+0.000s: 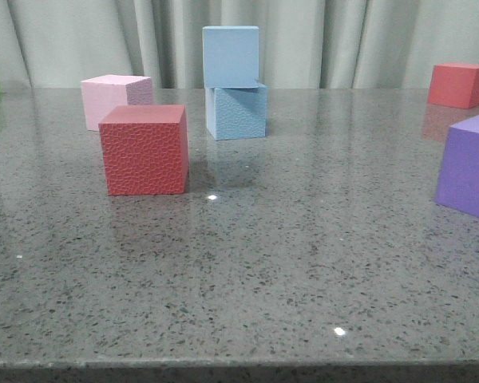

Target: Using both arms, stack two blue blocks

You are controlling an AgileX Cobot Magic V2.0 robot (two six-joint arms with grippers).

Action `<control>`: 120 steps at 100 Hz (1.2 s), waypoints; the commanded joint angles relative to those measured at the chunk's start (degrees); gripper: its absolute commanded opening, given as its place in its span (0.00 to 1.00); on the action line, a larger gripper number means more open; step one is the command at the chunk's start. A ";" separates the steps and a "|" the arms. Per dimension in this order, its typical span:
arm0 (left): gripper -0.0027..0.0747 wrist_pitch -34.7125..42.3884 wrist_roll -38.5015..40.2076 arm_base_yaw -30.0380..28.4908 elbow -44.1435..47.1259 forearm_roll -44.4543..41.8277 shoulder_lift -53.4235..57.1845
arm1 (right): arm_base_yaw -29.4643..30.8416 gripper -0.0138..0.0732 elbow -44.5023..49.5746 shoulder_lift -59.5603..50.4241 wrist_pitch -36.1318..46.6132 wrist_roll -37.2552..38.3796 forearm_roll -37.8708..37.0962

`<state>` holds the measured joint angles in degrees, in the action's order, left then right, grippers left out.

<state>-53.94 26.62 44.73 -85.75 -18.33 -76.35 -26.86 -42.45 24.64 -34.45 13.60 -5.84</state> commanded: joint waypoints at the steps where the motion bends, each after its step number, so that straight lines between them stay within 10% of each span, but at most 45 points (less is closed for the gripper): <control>1: 0.35 6.22 0.27 0.49 4.50 -1.40 6.32 | 0.19 0.85 0.26 -1.63 4.90 -0.53 -1.44; 29: 0.21 14.95 0.27 0.49 23.55 -1.84 19.73 | 0.19 0.76 5.81 -8.41 4.76 -0.30 -1.38; 62: 0.04 22.71 0.27 0.49 42.07 -1.74 32.67 | 0.19 0.02 7.60 -10.13 1.35 0.09 -1.44; 120: 0.01 31.50 0.27 0.49 59.31 -1.06 46.15 | 0.19 0.03 15.34 -10.13 11.02 -0.78 -1.96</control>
<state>-27.03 26.62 44.73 -25.25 -19.31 -30.37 -26.86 -25.84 14.02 -28.95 13.49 -6.93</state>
